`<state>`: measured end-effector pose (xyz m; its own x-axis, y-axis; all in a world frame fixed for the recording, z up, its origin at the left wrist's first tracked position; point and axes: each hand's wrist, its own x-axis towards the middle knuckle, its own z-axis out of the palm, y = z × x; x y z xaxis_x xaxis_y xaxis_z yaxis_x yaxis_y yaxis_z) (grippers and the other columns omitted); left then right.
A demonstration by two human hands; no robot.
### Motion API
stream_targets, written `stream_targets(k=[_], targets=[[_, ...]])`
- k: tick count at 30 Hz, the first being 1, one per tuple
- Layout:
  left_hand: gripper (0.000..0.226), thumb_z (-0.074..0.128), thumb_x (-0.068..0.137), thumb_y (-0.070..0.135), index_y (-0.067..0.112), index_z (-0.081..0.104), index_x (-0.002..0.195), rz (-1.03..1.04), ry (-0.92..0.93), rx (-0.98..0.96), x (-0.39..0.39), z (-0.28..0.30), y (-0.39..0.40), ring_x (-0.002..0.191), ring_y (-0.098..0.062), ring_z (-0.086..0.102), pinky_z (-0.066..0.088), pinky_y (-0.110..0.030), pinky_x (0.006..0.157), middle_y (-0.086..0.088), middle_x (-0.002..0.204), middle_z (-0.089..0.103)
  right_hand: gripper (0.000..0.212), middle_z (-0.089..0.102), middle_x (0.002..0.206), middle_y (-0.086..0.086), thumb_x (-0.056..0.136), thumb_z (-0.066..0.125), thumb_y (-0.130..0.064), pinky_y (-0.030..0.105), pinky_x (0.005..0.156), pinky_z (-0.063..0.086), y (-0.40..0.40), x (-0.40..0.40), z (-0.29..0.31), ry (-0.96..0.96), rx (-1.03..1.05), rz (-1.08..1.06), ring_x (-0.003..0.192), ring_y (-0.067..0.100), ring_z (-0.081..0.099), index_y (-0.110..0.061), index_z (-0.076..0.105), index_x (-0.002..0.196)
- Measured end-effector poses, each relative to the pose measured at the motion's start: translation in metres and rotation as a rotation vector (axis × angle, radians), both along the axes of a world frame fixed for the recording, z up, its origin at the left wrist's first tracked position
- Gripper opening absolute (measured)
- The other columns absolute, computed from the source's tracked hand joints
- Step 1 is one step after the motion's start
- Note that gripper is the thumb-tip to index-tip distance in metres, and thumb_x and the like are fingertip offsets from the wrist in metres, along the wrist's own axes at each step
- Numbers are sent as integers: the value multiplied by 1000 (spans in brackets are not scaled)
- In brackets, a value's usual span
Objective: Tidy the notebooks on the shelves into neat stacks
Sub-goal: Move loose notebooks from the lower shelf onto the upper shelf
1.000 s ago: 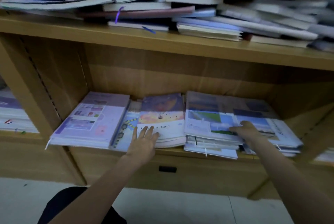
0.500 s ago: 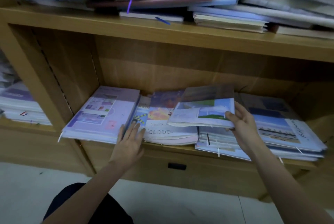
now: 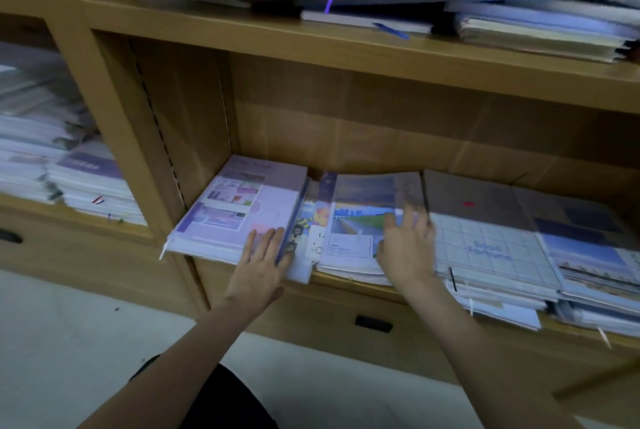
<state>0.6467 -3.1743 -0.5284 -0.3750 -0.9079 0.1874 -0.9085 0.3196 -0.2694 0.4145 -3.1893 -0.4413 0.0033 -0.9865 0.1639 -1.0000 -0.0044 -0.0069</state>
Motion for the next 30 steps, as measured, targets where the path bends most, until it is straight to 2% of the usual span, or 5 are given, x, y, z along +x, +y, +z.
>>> stream_targets(k=[3,11,17,25,30], targets=[[69,93,25,29,10,73,88,19,62,-61,-7,-2,-9,107,-38,54,48,-59,82,-21,113,64,35,51,130,7,95,45,-10,25,90,45,9,34,-13,-383,128,280,106,16,54,-13,51,129],[31,81,54,12,8,70,82,-183,297,-314,12,6,-17,109,-31,42,50,-57,81,-4,121,44,27,69,92,21,98,47,-23,40,80,57,11,88,-27,-1108,486,32,79,32,69,-9,57,77],[37,82,62,14,6,68,95,-217,328,-364,32,33,-23,115,-33,39,49,-52,87,-5,122,47,21,67,98,18,95,54,-23,27,81,55,2,110,-4,-1672,586,-22,92,24,67,-4,60,100],[77,89,50,20,32,46,112,-189,-86,-142,54,27,-13,121,-33,38,45,-54,93,-4,134,38,13,66,91,14,88,59,-4,33,80,56,7,140,-29,-1580,407,-253,90,28,67,-9,60,76],[69,88,49,13,25,42,99,-247,-154,-185,67,73,-22,104,-34,49,52,-47,82,-8,124,44,21,59,109,15,86,53,9,34,82,53,10,145,-35,-1790,488,-374,105,31,59,-6,51,100]])
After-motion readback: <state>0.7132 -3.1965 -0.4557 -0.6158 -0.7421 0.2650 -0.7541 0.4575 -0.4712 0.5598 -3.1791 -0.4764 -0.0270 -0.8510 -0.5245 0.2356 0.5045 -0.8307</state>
